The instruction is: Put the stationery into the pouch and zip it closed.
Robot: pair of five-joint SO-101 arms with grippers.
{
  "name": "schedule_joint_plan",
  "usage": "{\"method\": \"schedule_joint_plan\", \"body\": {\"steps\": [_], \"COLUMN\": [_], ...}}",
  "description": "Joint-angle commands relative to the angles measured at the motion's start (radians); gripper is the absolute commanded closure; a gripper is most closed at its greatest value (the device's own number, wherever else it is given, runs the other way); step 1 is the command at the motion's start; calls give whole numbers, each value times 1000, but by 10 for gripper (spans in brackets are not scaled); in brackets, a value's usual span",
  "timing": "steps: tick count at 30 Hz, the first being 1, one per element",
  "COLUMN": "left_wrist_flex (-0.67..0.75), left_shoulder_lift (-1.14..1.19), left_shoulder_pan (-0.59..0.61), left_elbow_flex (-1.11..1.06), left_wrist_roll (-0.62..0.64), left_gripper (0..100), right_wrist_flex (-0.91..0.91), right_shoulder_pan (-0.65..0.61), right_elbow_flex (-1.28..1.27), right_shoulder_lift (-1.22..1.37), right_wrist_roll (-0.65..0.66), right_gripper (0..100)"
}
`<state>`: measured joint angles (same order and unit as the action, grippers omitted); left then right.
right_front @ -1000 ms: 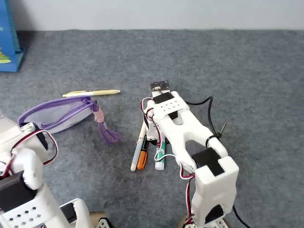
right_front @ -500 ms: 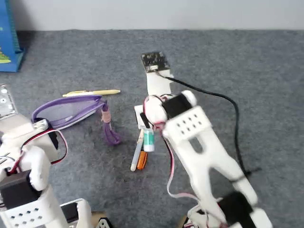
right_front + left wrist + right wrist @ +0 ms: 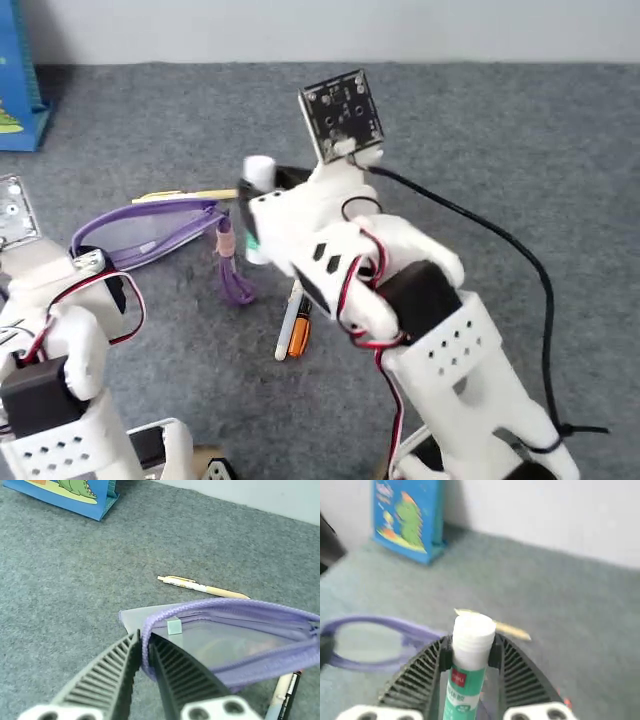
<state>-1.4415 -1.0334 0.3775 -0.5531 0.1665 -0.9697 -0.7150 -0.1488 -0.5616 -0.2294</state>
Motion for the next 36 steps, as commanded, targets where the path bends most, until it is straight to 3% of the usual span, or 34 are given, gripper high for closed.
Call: {"method": "schedule_joint_plan", "body": {"steps": [1,8,13,23,36], "left_wrist_flex": [8,3,3,8,8], "left_shoulder_lift": [2,2,2,2,2], "left_shoulder_pan": [-17,-12,-12,-12,-12], "left_elbow_flex": [-22,-24,-24,-41,-44], "left_wrist_roll": [-2,-2,-2,-2,-2], "left_gripper": [987,987,987,987,987], "right_wrist_flex": [177,720,957,1073,1152], "right_shoulder_pan": [-59,-99,-127,-156,-157], "right_elbow_flex": [-38,-374,-516,-537,-562], "right_shoulder_lift": [-50,-105,-163,-159,110], "right_wrist_roll": [6,11,9,9,15], "right_gripper": [991,991,991,991,989]}}
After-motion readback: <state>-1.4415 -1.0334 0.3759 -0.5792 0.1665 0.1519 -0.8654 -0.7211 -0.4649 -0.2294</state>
